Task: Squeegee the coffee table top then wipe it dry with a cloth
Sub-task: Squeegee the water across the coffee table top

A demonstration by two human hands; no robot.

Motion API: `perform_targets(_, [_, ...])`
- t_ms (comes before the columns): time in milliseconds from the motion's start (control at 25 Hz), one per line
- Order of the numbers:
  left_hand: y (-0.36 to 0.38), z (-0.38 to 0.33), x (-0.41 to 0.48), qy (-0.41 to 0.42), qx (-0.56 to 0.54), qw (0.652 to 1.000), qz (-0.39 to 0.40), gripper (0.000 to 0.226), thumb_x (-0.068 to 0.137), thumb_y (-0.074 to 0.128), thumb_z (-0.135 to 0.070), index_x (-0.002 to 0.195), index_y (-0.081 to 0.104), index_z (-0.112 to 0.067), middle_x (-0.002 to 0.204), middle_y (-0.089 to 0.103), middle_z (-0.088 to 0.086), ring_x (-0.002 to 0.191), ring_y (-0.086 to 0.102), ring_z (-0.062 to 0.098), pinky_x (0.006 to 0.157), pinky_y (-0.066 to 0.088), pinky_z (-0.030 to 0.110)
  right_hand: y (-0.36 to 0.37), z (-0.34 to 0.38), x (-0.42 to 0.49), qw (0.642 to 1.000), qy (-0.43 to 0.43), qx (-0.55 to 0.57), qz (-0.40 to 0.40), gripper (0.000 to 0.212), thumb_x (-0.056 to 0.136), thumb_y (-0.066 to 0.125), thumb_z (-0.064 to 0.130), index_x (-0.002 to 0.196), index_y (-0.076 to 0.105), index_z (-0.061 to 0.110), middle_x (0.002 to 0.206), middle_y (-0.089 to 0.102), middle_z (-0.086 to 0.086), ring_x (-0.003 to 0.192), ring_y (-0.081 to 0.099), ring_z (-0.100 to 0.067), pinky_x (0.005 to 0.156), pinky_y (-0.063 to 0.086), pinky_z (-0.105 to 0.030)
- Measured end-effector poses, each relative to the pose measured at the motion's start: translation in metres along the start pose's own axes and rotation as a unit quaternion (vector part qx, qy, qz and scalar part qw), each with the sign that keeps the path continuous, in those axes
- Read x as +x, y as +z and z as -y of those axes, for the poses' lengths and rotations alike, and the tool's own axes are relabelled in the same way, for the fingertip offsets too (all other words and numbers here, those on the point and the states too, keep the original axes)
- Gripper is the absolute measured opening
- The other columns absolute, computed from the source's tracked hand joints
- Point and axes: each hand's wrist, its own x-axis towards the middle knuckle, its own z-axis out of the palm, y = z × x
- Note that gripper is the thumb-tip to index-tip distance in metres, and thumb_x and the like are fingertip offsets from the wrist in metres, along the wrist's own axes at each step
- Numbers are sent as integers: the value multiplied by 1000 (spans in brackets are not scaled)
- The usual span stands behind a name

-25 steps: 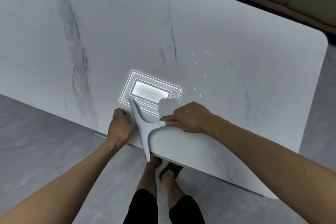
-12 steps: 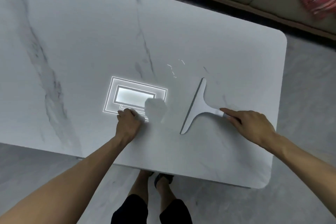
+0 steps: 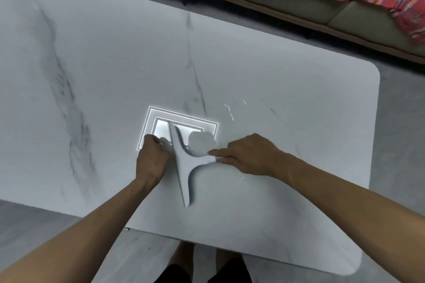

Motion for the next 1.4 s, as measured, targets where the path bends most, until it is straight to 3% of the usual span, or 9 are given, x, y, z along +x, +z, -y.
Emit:
perform_targets(200, [0,6,13,-26,-7,1000,12,18,87,53,-17,99,39,-17,88,56,1,77,55,25,63,38,31,10,-11,47,993,-102,-37,43,41,102,24,50,140,38,52,94,68,4,85,65,-24,64,39,-31])
perform_targets(320, [15,-12,10,-17,13,1000,18,18,86,52,-16,98,39,-19,94,55,3,77,51,23,68,37,31,3,-46,36,998,-59,-12,4,39,102,28,49,138,42,51,93,68,5,85,65,-22,67,44,-32])
perform_targets(480, [41,-58,8,7,23,1000,17,19,82,50,-4,79,40,-19,90,51,8,64,45,15,53,35,26,-18,-119,-13,997,63,36,-20,39,99,29,51,136,40,56,87,63,12,87,63,-17,66,40,-28])
perform_targets(680, [83,-104,10,82,63,992,73,29,85,58,-4,113,51,-4,122,51,20,107,54,36,80,39,32,-26,-180,-94,979,197,35,-25,44,96,21,55,138,35,58,101,68,17,96,64,-13,74,47,-29])
perform_targets(840, [108,-131,16,26,98,990,95,44,83,58,-13,125,49,-1,139,38,23,124,44,41,98,40,47,-40,-199,-130,959,272,58,-56,39,98,26,56,136,33,62,106,70,19,96,66,-16,69,41,-27])
perform_targets(1000, [111,-133,25,-2,144,980,138,54,81,59,-18,130,46,-1,147,29,22,133,36,40,107,35,53,-69,-212,-68,917,325,165,-161,44,98,29,60,139,39,48,127,65,6,111,61,-29,83,47,-34])
perform_targets(1080, [105,-135,24,23,193,971,141,53,77,65,-19,125,53,1,138,40,29,128,41,49,102,41,57,-81,-220,-12,888,363,215,-183,46,102,30,49,145,39,35,136,59,-3,120,53,-35,93,42,-38])
perform_targets(1200, [113,-141,28,26,255,955,146,25,73,76,-17,85,69,4,77,59,25,86,60,65,68,56,60,-92,-217,47,861,399,252,-190,47,104,28,35,151,30,26,139,54,-12,124,45,-41,99,37,-43])
perform_targets(1400, [117,-135,28,127,430,884,135,19,61,77,-4,72,68,8,62,51,18,69,57,68,58,51,67,-64,-179,-2,889,393,186,-144,47,105,29,32,152,25,28,113,65,-21,105,56,-43,90,42,-44])
